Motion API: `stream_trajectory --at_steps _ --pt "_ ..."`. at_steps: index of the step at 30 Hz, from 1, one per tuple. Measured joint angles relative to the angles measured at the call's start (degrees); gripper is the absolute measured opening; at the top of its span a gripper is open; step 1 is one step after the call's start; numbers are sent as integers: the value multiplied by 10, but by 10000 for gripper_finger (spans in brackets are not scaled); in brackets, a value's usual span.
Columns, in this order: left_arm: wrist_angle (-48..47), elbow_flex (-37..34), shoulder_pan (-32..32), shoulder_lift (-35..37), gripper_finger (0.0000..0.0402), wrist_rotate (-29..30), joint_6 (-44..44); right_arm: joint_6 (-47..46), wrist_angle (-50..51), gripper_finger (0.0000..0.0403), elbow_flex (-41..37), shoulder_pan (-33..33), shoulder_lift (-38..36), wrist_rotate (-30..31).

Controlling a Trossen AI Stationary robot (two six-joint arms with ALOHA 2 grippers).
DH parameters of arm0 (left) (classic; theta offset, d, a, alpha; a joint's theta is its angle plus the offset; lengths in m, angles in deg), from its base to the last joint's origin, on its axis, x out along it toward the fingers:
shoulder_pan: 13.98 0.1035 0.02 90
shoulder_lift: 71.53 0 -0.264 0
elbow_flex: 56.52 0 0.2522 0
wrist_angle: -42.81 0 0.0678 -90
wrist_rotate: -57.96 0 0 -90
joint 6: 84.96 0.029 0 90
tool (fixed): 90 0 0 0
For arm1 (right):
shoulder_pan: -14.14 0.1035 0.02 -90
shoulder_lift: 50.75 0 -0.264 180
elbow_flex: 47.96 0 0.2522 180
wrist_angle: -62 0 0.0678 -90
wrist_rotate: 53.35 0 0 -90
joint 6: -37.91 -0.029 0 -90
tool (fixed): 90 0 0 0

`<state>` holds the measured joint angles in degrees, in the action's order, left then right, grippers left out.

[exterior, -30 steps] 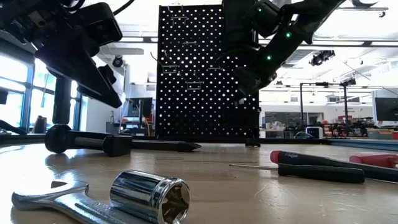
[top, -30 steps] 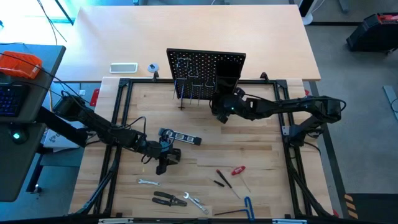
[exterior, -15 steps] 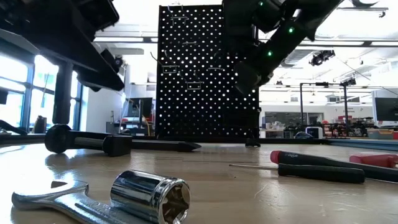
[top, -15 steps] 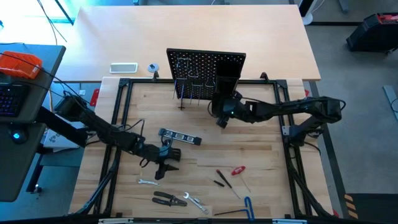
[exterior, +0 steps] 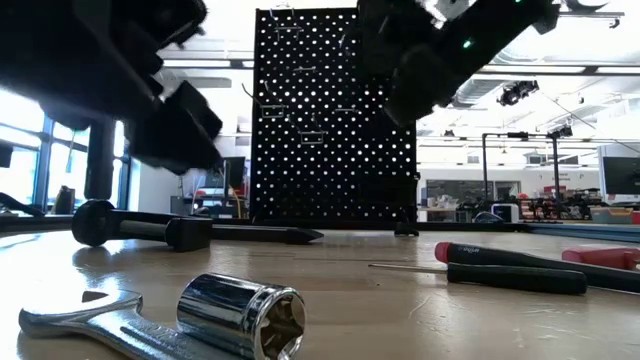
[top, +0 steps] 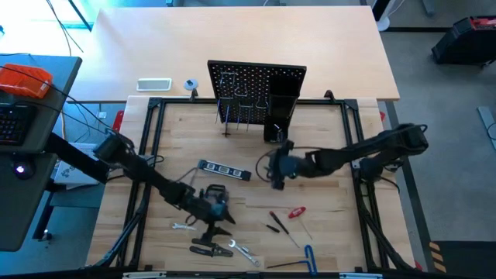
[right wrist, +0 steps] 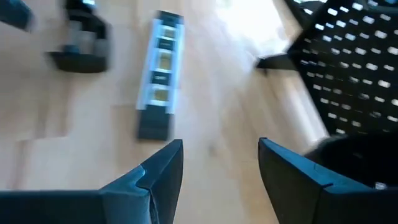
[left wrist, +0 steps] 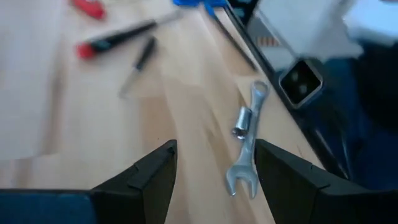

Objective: Hang tools onto peg board
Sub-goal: Put the socket into the bottom peg board bin

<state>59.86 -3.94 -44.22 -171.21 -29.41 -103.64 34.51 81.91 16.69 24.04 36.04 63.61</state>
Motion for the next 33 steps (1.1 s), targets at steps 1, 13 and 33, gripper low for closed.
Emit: stream_trajectory --at_steps 1,13,33 --pt "-17 19 0 -16 207 -9 9 -6 0 201 0 13 0 5" --pt "-185 198 -2 -117 207 -50 99 -37 7 201 0 130 0 98" --pt "-184 273 4 -212 174 -94 115 -58 22 201 0 153 0 93"
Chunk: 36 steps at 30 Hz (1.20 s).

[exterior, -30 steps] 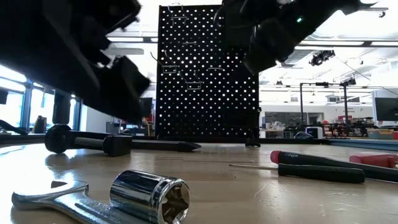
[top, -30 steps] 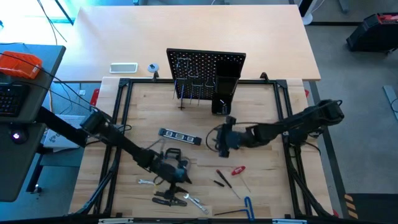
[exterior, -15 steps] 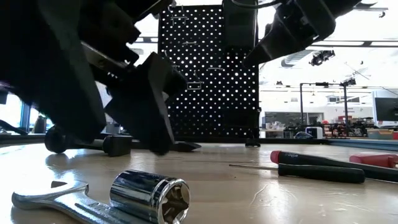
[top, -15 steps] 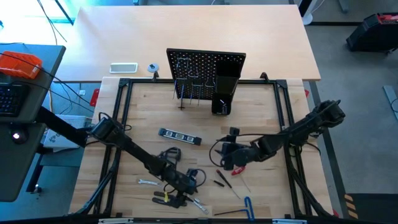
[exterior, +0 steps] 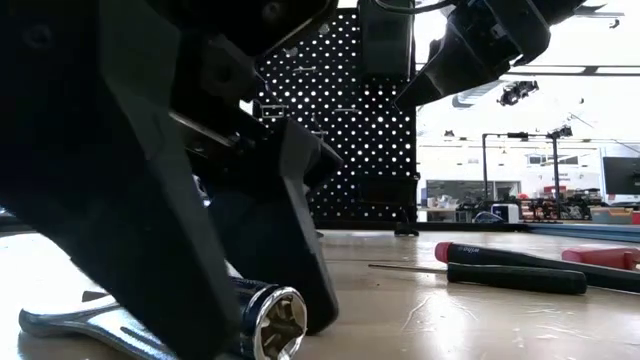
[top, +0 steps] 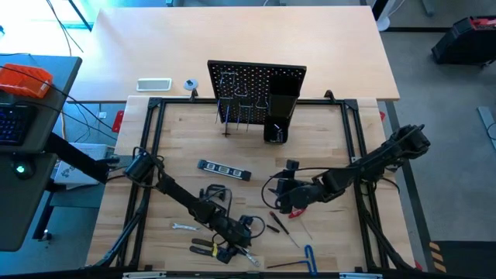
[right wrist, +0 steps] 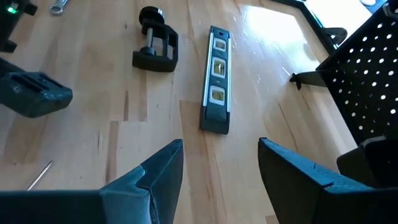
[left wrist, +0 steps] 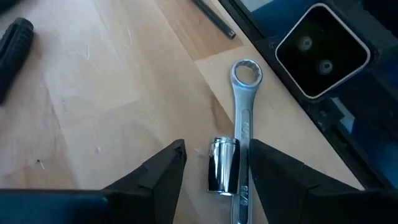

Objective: Hang tools onto peg board
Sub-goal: Put the socket into the bottom peg board bin

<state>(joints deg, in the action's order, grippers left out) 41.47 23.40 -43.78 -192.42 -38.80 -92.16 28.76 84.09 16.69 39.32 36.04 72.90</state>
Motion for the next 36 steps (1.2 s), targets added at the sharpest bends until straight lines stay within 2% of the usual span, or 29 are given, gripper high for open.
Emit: stream_trajectory --at_steps 6,12,15,18,23,27,30,34,36 --pt "2 0 9 -1 151 -1 6 0 2 201 0 1 0 0" --pt "-21 0 24 0 77 7 22 0 2 201 0 3 0 0" --pt "-28 1 32 0 53 7 23 0 3 201 0 8 0 0" --pt "-30 0 40 0 54 -2 23 0 4 201 0 14 0 0" --pt "-39 0 52 0 88 20 9 0 9 201 0 25 0 1" --pt "-41 -1 61 -1 97 23 2 -8 10 201 0 31 0 8" --pt "-46 0 65 -1 87 23 2 -14 14 201 0 34 0 8" --pt "-49 -1 66 -1 50 25 18 -14 15 201 0 35 0 8" --pt "-47 -1 65 -1 50 22 27 -14 15 201 0 35 0 8"
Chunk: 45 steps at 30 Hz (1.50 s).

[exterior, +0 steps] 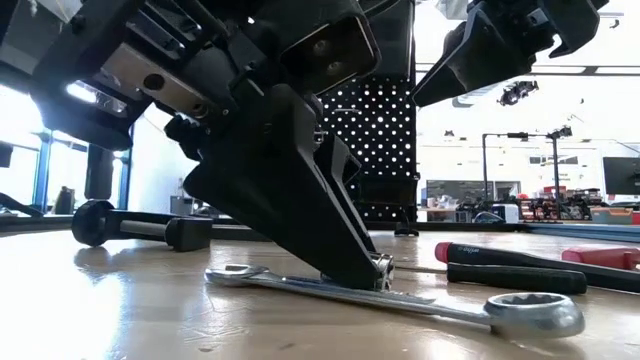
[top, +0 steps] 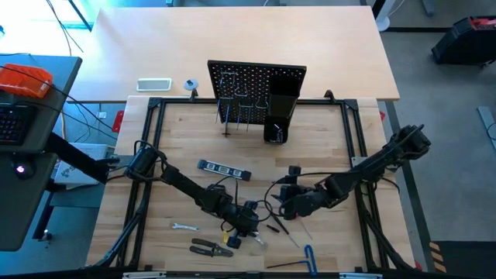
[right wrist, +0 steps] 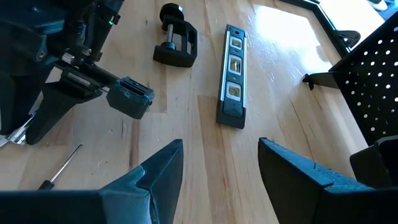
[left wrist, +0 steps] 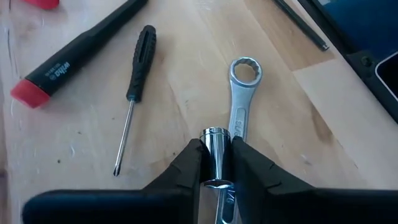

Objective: Hang tools onto peg board
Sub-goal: Put the socket into the bottom peg board bin

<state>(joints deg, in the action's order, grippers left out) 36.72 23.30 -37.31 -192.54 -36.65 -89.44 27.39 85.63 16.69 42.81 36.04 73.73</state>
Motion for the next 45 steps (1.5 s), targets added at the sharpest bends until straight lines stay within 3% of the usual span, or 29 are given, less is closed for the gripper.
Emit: stream_trajectory --at_steps 10,17,33,40,45 --pt "19 -2 -1 11 50 -20 12 1 0 201 0 1 0 0" --pt "-5 -5 4 63 50 -24 33 29 -5 201 0 18 0 9" --pt "-28 -2 44 192 50 -11 48 147 -7 201 27 94 0 158" --pt "37 -13 77 235 50 -8 43 212 -9 201 43 139 0 298" --pt "138 -47 95 254 50 -8 40 221 -13 201 43 160 0 341"
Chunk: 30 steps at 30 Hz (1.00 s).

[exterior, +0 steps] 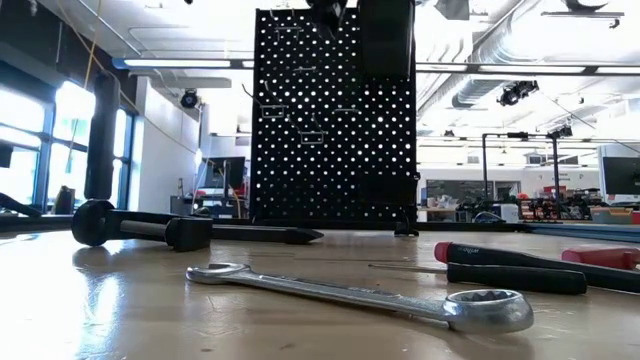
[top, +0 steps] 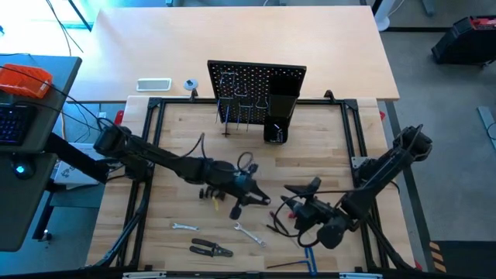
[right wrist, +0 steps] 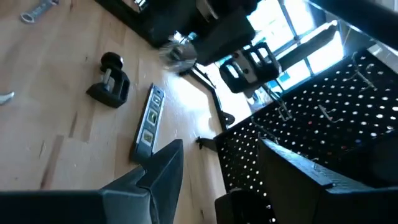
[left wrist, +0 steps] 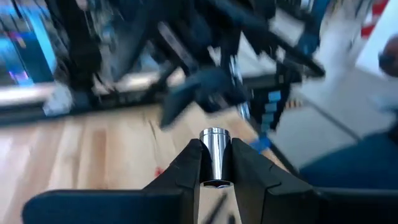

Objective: Hang tools onto peg board
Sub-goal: Put the socket into the bottom peg board bin

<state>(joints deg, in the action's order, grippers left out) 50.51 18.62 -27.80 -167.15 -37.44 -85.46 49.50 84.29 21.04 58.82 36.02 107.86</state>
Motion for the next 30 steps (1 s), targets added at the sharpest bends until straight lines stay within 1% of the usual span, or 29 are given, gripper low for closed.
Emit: stream_trajectory --at_steps 3,7,12,14,16,20,25,30 --pt "94 -36 11 6 50 0 -18 0 -2 201 0 9 0 29" --pt "251 -101 28 3 50 9 -56 4 -2 201 0 15 0 66" --pt "471 -180 44 -13 50 37 -114 11 -4 201 0 7 0 67" --pt "532 -198 46 -26 50 47 -137 28 -14 201 0 0 0 66" --pt "562 -204 46 -43 50 59 -150 54 -38 201 0 -10 0 55" --pt "594 -196 46 -77 50 64 -163 110 -101 201 0 -32 0 11" --pt "681 -190 46 -124 50 66 -183 165 -162 201 -1 -49 0 -14" --pt "685 -177 46 -150 50 76 -205 206 -204 201 -1 -57 0 -33"
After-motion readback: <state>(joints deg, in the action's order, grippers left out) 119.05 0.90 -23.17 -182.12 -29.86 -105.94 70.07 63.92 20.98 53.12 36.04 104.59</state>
